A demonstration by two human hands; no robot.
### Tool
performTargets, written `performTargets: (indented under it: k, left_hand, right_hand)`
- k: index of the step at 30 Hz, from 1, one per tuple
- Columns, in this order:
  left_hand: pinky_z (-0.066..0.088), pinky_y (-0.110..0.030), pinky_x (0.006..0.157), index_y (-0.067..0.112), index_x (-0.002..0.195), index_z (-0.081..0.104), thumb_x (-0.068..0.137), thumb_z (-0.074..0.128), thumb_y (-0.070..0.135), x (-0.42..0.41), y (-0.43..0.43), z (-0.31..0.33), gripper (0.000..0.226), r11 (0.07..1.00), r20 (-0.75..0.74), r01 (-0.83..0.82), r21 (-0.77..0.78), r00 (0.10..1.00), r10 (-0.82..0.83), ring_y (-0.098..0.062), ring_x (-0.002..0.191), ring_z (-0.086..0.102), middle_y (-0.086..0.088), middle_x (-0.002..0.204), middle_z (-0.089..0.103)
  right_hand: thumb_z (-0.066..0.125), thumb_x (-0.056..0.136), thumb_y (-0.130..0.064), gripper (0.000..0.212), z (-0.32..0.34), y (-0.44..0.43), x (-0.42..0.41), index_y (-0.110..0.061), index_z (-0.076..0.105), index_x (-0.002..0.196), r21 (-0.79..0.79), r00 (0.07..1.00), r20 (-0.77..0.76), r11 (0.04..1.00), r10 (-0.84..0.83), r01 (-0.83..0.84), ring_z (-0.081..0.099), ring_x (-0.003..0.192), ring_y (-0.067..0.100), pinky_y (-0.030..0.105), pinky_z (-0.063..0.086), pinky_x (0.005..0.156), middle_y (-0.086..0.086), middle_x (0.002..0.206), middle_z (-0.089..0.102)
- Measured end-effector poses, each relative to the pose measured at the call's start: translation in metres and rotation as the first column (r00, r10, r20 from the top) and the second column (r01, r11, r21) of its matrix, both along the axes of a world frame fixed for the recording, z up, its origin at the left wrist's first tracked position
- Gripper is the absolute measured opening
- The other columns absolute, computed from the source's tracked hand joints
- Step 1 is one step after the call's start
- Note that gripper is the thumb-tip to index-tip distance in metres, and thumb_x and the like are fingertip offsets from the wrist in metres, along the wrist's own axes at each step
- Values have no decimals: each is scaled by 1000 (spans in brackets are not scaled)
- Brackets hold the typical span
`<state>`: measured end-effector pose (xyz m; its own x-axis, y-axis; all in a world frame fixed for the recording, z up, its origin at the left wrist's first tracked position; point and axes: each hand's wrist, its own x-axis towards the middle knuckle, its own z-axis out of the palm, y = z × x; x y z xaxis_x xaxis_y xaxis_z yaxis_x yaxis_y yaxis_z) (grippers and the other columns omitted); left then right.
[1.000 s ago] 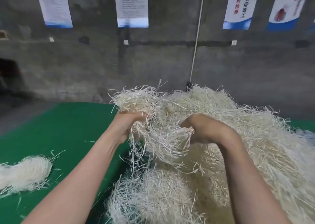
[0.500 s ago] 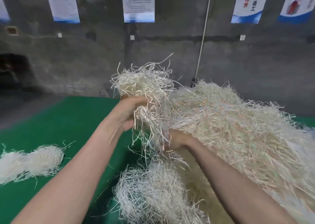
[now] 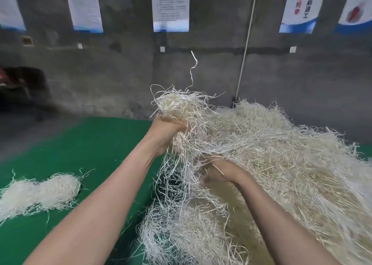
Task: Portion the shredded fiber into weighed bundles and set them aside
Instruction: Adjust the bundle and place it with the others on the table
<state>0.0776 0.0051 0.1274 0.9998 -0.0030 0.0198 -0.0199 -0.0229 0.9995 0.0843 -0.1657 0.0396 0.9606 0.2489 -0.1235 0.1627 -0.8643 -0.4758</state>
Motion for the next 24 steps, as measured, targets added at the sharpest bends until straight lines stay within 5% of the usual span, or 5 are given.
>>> performTargets:
  k: [3,6,10,19,24]
  left_hand:
    - [43,-36,101,4,116,54,78,66,-1,-2,1,-12,40,998,65,24,56,997,-27,-7,86,61,3,89,63]
    - [51,-25,82,10,107,57,82,65,5,-10,-4,-22,26,983,166,65,173,982,-94,-12,85,63,2,99,65]
    - [42,-2,59,21,68,45,81,53,-17,-17,-20,-27,41,927,264,111,357,940,-214,6,64,52,12,69,53]
    - [33,-35,104,28,131,51,83,60,41,2,5,-42,51,907,181,-195,-374,944,277,-7,123,48,9,134,53]
    - [28,-69,100,26,139,46,77,26,84,9,-7,-89,88,822,-284,19,-569,934,-218,-45,128,41,-16,143,44]
  right_hand:
    - [60,86,-3,22,44,-3,-8,-23,56,79,450,953,226,889,-203,82,56,68,7,9,42,49,-4,83,57]
    - [62,86,-30,33,65,0,-16,-31,56,118,964,975,1,258,-224,58,57,112,27,43,52,87,4,126,56]
    - [71,54,-73,110,62,34,-26,-23,33,144,927,982,-189,331,7,176,50,125,30,55,40,103,11,139,49]
    - [41,93,1,22,81,18,-24,-12,53,80,930,951,-287,-273,-114,248,60,74,19,37,55,74,6,90,58]
    - [51,88,-1,19,64,27,-17,-17,49,79,987,937,-158,-91,-312,135,59,79,20,31,49,64,2,90,54]
